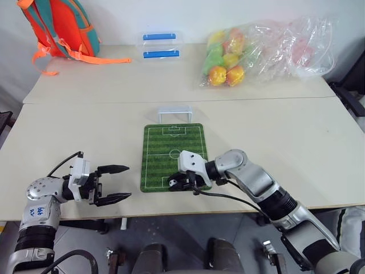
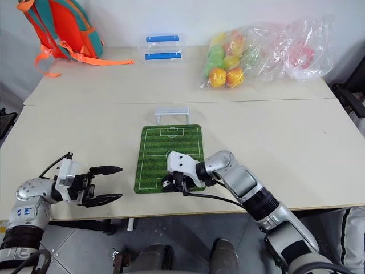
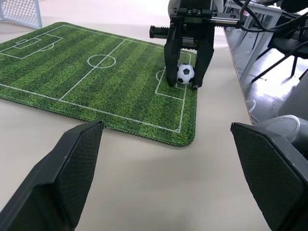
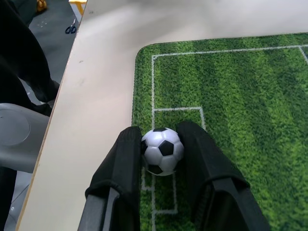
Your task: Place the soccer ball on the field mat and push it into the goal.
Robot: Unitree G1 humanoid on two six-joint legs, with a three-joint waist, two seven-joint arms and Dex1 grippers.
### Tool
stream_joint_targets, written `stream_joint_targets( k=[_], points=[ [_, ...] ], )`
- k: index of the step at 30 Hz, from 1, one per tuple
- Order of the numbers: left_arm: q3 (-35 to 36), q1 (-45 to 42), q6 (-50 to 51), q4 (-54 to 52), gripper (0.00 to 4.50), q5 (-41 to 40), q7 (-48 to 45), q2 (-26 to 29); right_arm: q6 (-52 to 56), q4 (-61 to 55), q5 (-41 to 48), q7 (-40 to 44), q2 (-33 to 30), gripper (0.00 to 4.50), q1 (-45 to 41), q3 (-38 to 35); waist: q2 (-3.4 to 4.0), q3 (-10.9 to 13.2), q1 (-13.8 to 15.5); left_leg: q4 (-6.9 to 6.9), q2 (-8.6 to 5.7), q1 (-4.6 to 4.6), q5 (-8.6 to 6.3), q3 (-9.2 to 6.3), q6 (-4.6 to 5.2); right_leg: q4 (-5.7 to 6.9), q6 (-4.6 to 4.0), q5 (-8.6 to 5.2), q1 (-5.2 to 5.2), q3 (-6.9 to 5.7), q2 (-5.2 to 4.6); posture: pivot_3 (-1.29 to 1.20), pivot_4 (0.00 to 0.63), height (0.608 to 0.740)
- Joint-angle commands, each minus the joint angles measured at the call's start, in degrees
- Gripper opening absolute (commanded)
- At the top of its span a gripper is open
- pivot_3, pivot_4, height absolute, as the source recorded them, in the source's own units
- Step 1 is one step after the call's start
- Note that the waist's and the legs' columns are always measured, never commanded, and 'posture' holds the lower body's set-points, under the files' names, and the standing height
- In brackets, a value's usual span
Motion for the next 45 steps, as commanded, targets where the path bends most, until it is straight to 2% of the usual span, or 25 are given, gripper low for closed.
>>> stream_joint_targets(
  k=[1, 11, 16, 24, 33, 36, 41, 45],
  points=[
    [0.7, -0.1, 0.0, -1.7, 4.50, -1.3, 0.0, -0.4, -1.6, 0.1, -0.3, 0.6, 0.8, 0.85, -0.9, -1.5, 0.00, 0.0, 0.0, 0.00, 0.00, 0.00, 0.00, 0.00, 0.00, 0.00, 0.00, 0.00, 0.00, 0.00, 0.00, 0.00, 0.150, 0.740],
    [0.6, -0.8, 0.0, -1.6, 4.50, -0.9, 0.7, -1.5, -3.9, 2.6, -1.2, 2.0, 1.1, 0.85, -0.9, -2.0, 0.00, 0.0, 0.0, 0.00, 0.00, 0.00, 0.00, 0.02, 0.00, 0.00, 0.00, 0.00, 0.00, 0.01, 0.00, 0.00, 0.150, 0.740],
    [0.6, -1.4, -0.2, -1.1, 4.50, -0.8, 0.9, -1.7, -4.4, 3.1, -0.9, 1.9, 1.6, 2.48, -1.2, -3.1, 0.00, 0.0, 0.0, 0.00, 0.00, 0.00, 0.00, 0.02, 0.00, 0.00, 0.00, 0.00, 0.00, 0.01, 0.00, 0.00, 0.150, 0.740],
    [0.5, -2.5, -0.3, 0.0, 4.50, -0.6, 0.9, -1.9, -3.8, 1.6, -0.5, 2.8, 2.0, 2.48, -1.6, -3.9, 0.00, 0.0, 0.0, 0.00, 0.00, 0.00, 0.00, 0.02, 0.00, 0.00, -0.01, 0.00, -0.01, 0.01, 0.00, 0.00, 0.150, 0.740],
    [0.1, -4.0, -0.7, 1.3, 4.50, -0.2, 0.5, -2.5, 5.6, -14.2, 4.4, 2.5, 0.0, 2.48, -2.2, -7.0, 0.00, 0.0, 0.1, 0.00, 0.01, 0.00, 0.00, 0.03, -0.01, 0.01, -0.01, 0.00, -0.04, 0.02, 0.00, 0.00, 0.150, 0.740],
    [-0.2, -4.6, -0.8, 1.8, 4.50, -0.1, 0.2, -2.7, 7.3, -17.7, 4.1, 0.4, -0.9, 1.85, -0.7, -7.7, -0.01, 0.0, 0.2, -0.01, 0.00, -0.01, -0.01, 0.03, -0.01, 0.00, -0.01, 0.00, -0.04, 0.01, 0.00, 0.00, 0.150, 0.740],
    [-0.6, -5.1, -0.9, 2.5, 4.50, -0.2, -0.1, -2.8, 10.7, -29.1, 5.3, 0.6, -7.7, 0.15, 7.7, -6.9, -0.03, 0.0, 0.4, -0.02, 0.00, -0.02, -0.02, 0.04, -0.01, -0.02, -0.01, 0.01, -0.04, 0.01, 0.00, 0.00, 0.150, 0.740],
    [-0.7, -5.2, -0.8, 2.7, 4.50, -0.2, -0.5, -2.8, 11.3, -30.9, 5.4, -0.5, -10.0, 0.04, 12.2, -6.5, -0.03, 0.0, 0.0, 0.01, 0.01, 0.00, -0.04, 0.10, -0.01, -0.01, -0.01, 0.01, -0.04, 0.03, 0.00, 0.00, 0.150, 0.740]
  ],
)
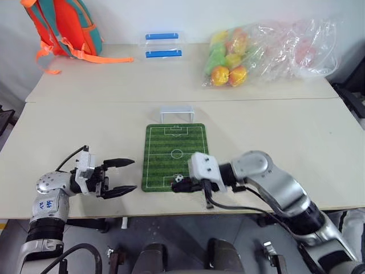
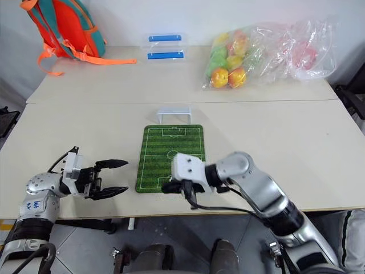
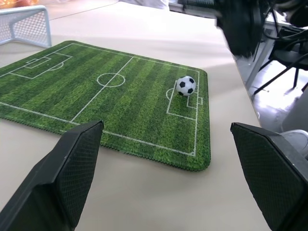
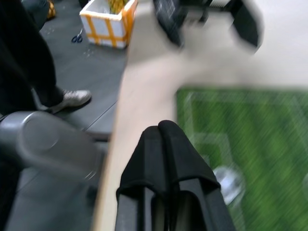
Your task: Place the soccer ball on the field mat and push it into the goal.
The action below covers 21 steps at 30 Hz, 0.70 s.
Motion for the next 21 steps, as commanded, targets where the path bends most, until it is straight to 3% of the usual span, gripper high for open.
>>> stream_joint_targets(
  k=[1, 7, 16, 21],
  points=[
    [0.2, -0.6, -0.3, 0.0, 4.50, -0.4, -0.7, 0.0, -0.3, -1.5, 0.9, -1.1, -0.4, 0.04, 1.8, -0.2, 0.00, 0.0, -0.1, 0.00, 0.02, 0.02, 0.00, 0.01, 0.00, 0.01, -0.01, 0.00, 0.00, 0.00, 0.01, 0.00, 0.150, 0.740],
    [-0.2, -0.9, -0.1, 0.0, 4.50, -0.4, -1.2, 0.0, -4.4, 6.6, -0.4, -1.4, 1.7, 0.04, 1.7, 0.8, -0.01, 0.0, 0.1, 0.01, 0.02, 0.01, 0.00, 0.01, 0.00, 0.00, -0.02, 0.01, 0.00, 0.00, 0.00, 0.00, 0.150, 0.740],
    [0.2, -0.3, -0.2, -0.9, 4.50, -0.6, -0.8, 0.2, -11.8, 23.2, -3.5, -1.4, 7.9, 0.04, -5.4, 0.9, -0.01, 0.0, 0.0, 0.03, 0.02, 0.01, 0.00, 0.02, 0.00, 0.02, -0.03, 0.01, 0.00, 0.00, 0.01, 0.00, 0.150, 0.740],
    [0.4, -1.0, -0.9, -0.6, 4.50, -0.3, -0.1, 0.1, -20.3, 42.8, -5.6, -8.6, 11.3, 0.04, -19.6, -7.4, 0.01, 0.0, -0.2, 0.07, 0.02, 0.01, 0.00, 0.02, 0.00, 0.03, -0.04, 0.02, -0.01, 0.02, 0.02, 0.00, 0.150, 0.740]
  ],
)
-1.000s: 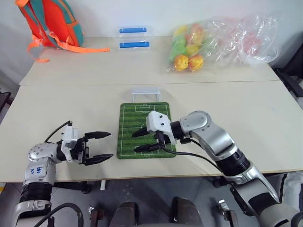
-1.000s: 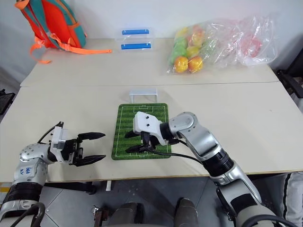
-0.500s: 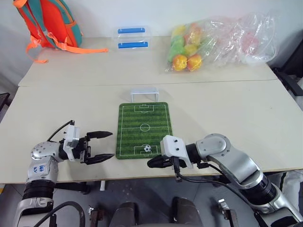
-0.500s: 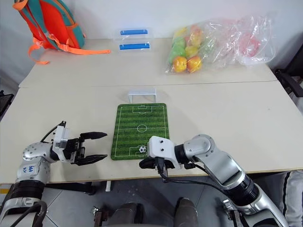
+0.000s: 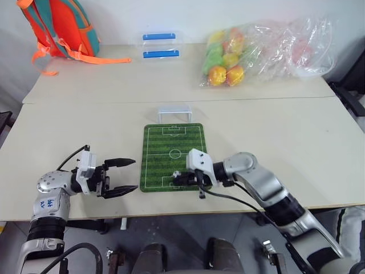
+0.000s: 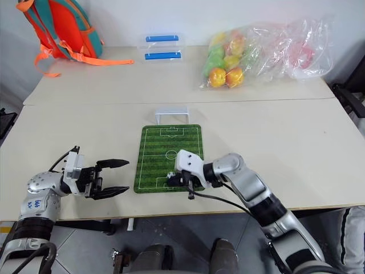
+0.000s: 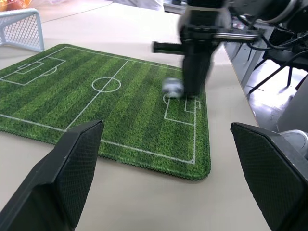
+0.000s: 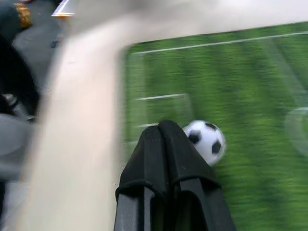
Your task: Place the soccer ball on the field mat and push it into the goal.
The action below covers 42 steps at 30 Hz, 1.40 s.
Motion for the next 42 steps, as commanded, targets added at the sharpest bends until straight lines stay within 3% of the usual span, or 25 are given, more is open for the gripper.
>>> stream_joint_targets(
  k=[1, 5, 10, 16, 19, 22, 26, 31, 42],
  points=[
    [0.7, -1.0, -1.1, -0.3, 4.50, -0.2, 0.0, 0.1, -6.4, 9.1, -0.8, -5.9, 0.5, 0.04, -9.1, -8.7, 0.02, 0.0, -0.1, 0.01, 0.00, -0.01, 0.00, 0.00, 0.00, 0.00, -0.01, 0.01, -0.02, 0.01, 0.00, 0.00, 0.150, 0.740],
    [0.8, -1.7, -1.9, 0.8, 4.50, 0.0, 0.1, 0.1, -7.3, 10.5, 0.0, -8.3, 0.4, 0.04, -13.5, -13.8, 0.02, 0.0, 0.0, -0.15, 0.02, 0.00, 0.00, -0.05, -0.02, -0.03, -0.01, 0.01, -0.04, -0.09, 0.01, 0.00, 0.150, 0.740],
    [0.6, -2.4, -2.3, 1.4, 4.50, 0.1, 0.6, -0.2, -1.9, 2.3, 3.3, -8.9, 0.2, 0.04, -13.5, -17.3, 0.02, 0.0, -0.2, -0.34, 0.00, 0.00, -0.01, -0.01, -0.03, -0.09, -0.01, 0.01, -0.09, -0.15, 0.01, 0.00, 0.150, 0.740],
    [1.4, -4.3, 3.4, 2.7, 4.50, 1.0, 8.5, -0.3, 5.9, -10.3, 7.4, -5.1, -5.5, 0.04, -4.8, -18.7, 0.01, 0.0, 0.3, -0.29, 0.01, 0.00, -0.01, -0.02, -0.03, -0.07, -0.01, 0.01, -0.07, -0.15, 0.01, 0.00, 0.150, 0.740],
    [2.9, -5.4, 2.6, 3.9, 4.50, 2.1, 14.4, -0.8, 5.7, -12.3, 8.5, 1.2, -12.2, 0.58, 2.5, -18.9, -0.02, 0.0, 0.6, -0.21, -0.04, -0.01, -0.06, 0.00, 0.05, -0.12, -0.01, 0.01, -0.02, -0.12, -0.02, 0.00, 0.150, 0.740],
    [4.2, -5.9, 4.3, 4.3, 4.50, 3.2, 21.0, -0.5, 3.5, -11.1, 9.9, 3.8, -15.7, 1.61, 7.8, -21.6, -0.06, 0.0, 0.3, -0.22, -0.04, -0.01, -0.08, 0.07, 0.08, -0.16, -0.01, 0.01, -0.03, -0.10, -0.04, 0.00, 0.150, 0.740],
    [5.4, -5.4, 4.3, 3.8, 4.50, 1.9, 21.0, 0.2, -1.9, -10.6, 10.4, 9.8, -21.2, 3.00, 15.8, -23.5, -0.06, 0.0, 0.0, -0.23, -0.02, 0.04, -0.07, 0.18, 0.07, -0.16, -0.01, 0.01, -0.04, -0.04, -0.04, 0.00, 0.150, 0.740],
    [6.1, -5.2, 5.1, 4.6, 4.50, 1.8, 18.5, 2.4, -7.1, -7.8, 14.6, 12.9, -22.3, 4.47, 21.8, -30.3, -0.10, 0.1, 0.2, -0.18, 0.00, 0.08, -0.07, 0.20, 0.07, -0.13, -0.01, 0.01, -0.02, -0.04, -0.03, 0.00, 0.150, 0.740],
    [4.9, -6.9, 6.3, 7.7, 4.50, 3.8, 14.9, 7.2, -16.3, 0.0, 13.3, 11.0, -22.4, 4.47, 25.7, -35.9, -0.11, 0.1, 0.3, -0.04, 0.01, 0.09, -0.08, 0.21, 0.07, -0.09, -0.01, 0.01, 0.03, -0.01, -0.04, 0.00, 0.150, 0.740]
  ],
)
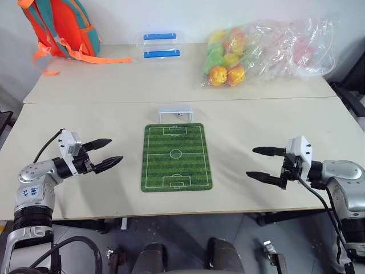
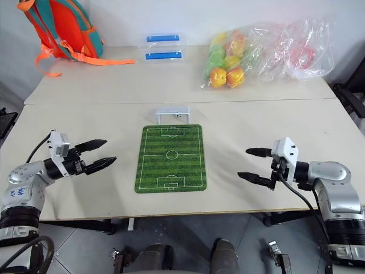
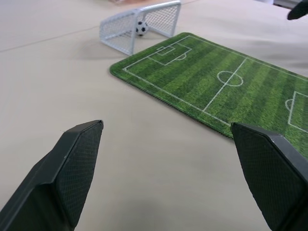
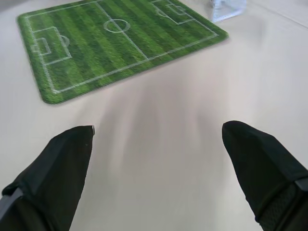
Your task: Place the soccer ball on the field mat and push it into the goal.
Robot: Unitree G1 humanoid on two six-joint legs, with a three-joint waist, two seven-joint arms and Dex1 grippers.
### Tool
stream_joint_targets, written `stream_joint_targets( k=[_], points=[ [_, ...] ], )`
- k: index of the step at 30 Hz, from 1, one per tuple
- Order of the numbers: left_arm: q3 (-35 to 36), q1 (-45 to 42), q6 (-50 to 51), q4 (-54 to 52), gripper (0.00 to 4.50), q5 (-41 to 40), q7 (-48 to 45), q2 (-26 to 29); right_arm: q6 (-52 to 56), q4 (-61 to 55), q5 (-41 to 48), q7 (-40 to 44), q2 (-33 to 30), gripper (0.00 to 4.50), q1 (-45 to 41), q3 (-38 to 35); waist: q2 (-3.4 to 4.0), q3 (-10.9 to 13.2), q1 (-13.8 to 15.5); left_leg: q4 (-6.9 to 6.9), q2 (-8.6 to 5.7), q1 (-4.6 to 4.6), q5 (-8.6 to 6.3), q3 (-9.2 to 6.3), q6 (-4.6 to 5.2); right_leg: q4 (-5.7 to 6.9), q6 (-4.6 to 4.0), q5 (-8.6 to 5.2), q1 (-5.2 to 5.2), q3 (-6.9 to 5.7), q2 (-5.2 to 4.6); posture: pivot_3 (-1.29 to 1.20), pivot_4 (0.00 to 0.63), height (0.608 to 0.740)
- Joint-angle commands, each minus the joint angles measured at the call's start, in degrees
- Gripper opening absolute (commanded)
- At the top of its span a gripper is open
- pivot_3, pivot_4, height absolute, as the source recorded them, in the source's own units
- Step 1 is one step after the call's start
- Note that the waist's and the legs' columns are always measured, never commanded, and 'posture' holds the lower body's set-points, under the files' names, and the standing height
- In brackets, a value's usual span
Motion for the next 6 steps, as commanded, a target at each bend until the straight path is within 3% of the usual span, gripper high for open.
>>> stream_joint_targets(
  k=[1, 6],
  points=[
    [0.4, -0.8, -0.1, 0.6, 4.50, 0.6, -1.2, 1.9, -2.1, 0.1, 0.5, -1.4, 0.0, 4.47, 0.5, -2.0, 0.00, 0.0, 0.0, 0.00, 0.01, 0.00, 0.00, 0.00, 0.00, 0.01, 0.00, 0.00, 0.00, 0.00, 0.00, 0.00, 0.150, 0.740],
    [-0.1, -2.5, -0.9, 2.4, 4.50, 1.0, -3.1, 2.4, -1.4, -2.4, 1.1, -3.4, 0.3, 4.47, 1.8, -2.0, 0.00, 0.0, 0.0, 0.01, 0.01, 0.00, 0.00, 0.00, 0.00, 0.02, 0.00, 0.00, 0.00, 0.00, 0.00, 0.00, 0.150, 0.740]
  ],
)
